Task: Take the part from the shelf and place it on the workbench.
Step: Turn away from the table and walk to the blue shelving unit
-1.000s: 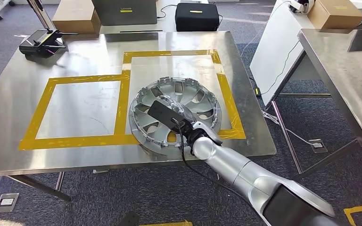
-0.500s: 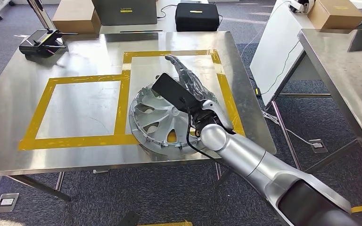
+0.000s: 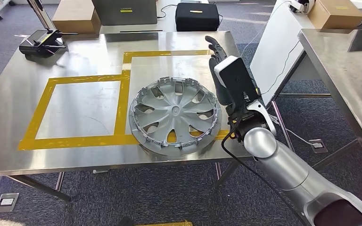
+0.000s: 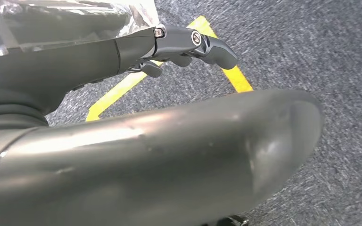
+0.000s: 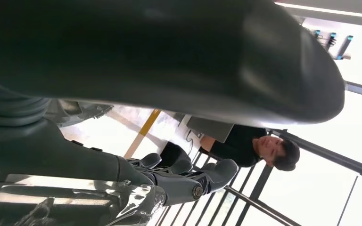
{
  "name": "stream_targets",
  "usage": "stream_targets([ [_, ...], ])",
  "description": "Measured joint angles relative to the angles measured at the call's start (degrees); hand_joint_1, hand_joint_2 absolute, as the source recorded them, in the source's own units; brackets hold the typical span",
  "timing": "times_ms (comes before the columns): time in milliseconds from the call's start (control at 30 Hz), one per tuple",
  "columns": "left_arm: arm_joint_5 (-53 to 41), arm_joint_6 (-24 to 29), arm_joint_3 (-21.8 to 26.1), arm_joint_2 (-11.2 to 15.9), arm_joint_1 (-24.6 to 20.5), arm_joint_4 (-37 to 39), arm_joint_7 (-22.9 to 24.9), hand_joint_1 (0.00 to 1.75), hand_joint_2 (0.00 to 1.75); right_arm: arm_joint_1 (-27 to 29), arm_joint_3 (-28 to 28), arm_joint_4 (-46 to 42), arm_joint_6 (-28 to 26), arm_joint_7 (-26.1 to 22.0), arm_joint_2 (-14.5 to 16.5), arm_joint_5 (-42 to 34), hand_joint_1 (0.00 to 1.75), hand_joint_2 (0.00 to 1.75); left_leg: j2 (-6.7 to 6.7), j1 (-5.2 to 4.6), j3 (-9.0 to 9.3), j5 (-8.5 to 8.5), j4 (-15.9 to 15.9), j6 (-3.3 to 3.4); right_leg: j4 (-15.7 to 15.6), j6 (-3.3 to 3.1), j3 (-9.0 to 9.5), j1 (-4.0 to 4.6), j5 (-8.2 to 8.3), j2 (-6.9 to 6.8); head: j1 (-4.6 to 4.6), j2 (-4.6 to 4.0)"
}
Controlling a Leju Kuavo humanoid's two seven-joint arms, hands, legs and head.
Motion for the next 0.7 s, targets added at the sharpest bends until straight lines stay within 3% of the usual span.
stream_targets([
  [200,0.1,-0.1,0.5,0.1,0.4,0.0,-0.1,0.0,0.0,2.8,-2.8,-6.4,-0.4,-0.6,-3.7,0.0,0.0,0.0,0.0,-0.01,0.01,-0.06,0.0,0.0,0.0,0.0,0.0,0.0,-0.01,0.01,0.0,0.0],
  [433,0.5,-0.1,0.6,0.1,0.3,0.0,0.0,0.0,0.0,4.2,-4.3,-10.8,0.2,-0.7,-5.6,0.5,0.0,0.0,-0.01,-0.24,0.01,-0.18,0.0,0.17,0.0,0.11,0.03,-0.22,-0.06,0.01,-0.01,0.0],
  [700,0.8,0.2,0.6,0.1,0.3,0.0,0.0,0.0,0.0,5.3,-4.6,-12.7,0.6,-0.7,-6.1,0.7,0.0,0.0,-0.03,-0.89,0.06,-0.62,0.4,1.07,-0.1,0.97,0.35,-0.83,-0.26,0.01,-0.03,0.01],
])
